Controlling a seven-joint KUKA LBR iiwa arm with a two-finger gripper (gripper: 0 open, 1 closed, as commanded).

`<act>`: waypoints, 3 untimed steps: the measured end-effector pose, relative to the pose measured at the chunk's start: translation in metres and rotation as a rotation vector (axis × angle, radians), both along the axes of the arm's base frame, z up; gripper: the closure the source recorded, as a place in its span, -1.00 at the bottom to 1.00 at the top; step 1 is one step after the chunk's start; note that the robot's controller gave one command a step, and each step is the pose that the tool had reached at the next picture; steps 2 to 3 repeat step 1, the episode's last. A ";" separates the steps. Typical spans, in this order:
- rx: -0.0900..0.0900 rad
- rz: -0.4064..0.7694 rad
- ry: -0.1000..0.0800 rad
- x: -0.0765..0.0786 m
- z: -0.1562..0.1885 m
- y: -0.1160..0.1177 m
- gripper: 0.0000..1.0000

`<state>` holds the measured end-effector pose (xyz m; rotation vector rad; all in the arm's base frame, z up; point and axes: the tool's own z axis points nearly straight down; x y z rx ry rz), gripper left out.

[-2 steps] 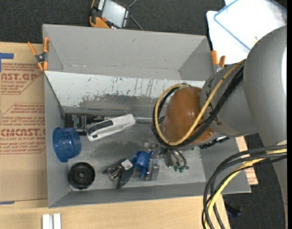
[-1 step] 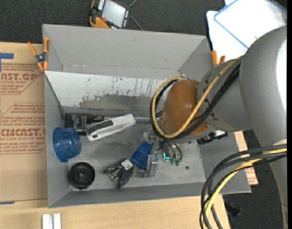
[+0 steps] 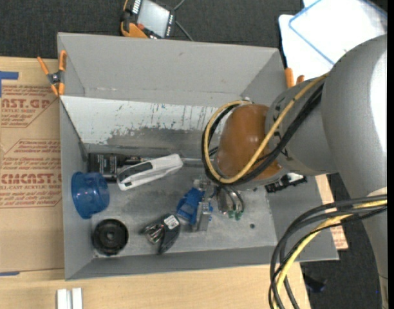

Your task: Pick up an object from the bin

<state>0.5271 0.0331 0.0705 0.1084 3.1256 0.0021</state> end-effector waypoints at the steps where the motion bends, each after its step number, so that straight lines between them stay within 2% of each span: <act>1: 0.000 0.000 -0.001 0.000 0.000 0.000 1.00; 3: 0.000 0.000 -0.001 0.000 0.000 0.000 1.00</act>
Offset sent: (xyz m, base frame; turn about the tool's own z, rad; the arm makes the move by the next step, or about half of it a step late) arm 0.0000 0.0000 0.0000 0.0000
